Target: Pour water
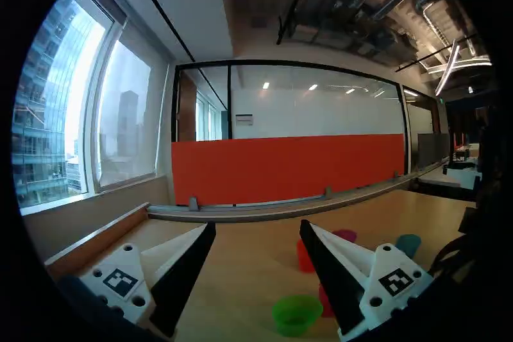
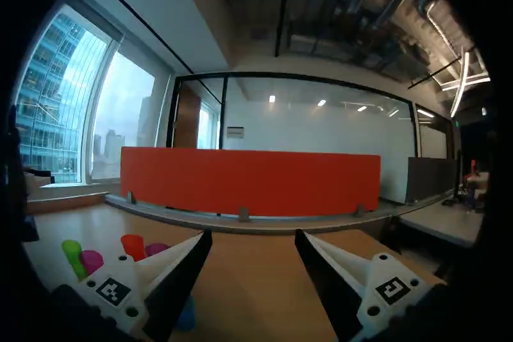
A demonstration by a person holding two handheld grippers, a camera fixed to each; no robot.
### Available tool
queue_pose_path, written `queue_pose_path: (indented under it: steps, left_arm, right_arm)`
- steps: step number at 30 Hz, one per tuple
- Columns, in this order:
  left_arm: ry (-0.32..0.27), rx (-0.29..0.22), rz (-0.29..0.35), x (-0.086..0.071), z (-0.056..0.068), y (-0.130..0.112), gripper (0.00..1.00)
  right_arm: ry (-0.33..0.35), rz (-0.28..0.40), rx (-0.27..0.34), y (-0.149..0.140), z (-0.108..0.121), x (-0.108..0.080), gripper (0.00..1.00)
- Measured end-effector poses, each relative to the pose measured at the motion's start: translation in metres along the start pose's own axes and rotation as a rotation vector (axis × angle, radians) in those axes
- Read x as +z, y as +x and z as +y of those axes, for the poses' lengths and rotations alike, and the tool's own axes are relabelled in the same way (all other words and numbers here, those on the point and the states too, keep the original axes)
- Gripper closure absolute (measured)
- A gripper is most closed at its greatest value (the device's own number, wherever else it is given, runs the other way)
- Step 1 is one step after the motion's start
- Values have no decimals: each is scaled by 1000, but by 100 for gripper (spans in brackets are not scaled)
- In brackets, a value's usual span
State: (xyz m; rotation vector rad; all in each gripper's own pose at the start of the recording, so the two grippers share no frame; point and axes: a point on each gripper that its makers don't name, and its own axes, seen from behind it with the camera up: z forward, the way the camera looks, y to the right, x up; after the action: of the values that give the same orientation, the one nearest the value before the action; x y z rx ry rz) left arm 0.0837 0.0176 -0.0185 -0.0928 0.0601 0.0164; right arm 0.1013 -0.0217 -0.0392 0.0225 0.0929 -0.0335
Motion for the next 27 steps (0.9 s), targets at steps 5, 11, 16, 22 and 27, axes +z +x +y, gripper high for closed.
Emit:
queue_pose_path:
  steps: [5,11,16,22,27]
  left_arm:
    - [33,5,16,2,-3,-1,3]
    - [76,9,26,2,-10,-8,2]
    - [90,3,39,1,-13,-15,2]
    - [86,1,44,-1,-11,-28,2]
    - [90,13,37,-1,-7,-40,3]
  right_arm:
    - [-19,3,-17,-3,3,-2,0]
    - [-39,-11,-29,-10,7,-4,0]
    - [-58,-21,-31,-13,11,-4,0]
    - [-74,-24,-24,-16,14,-6,0]
    - [-88,-24,-22,-18,15,-11,0]
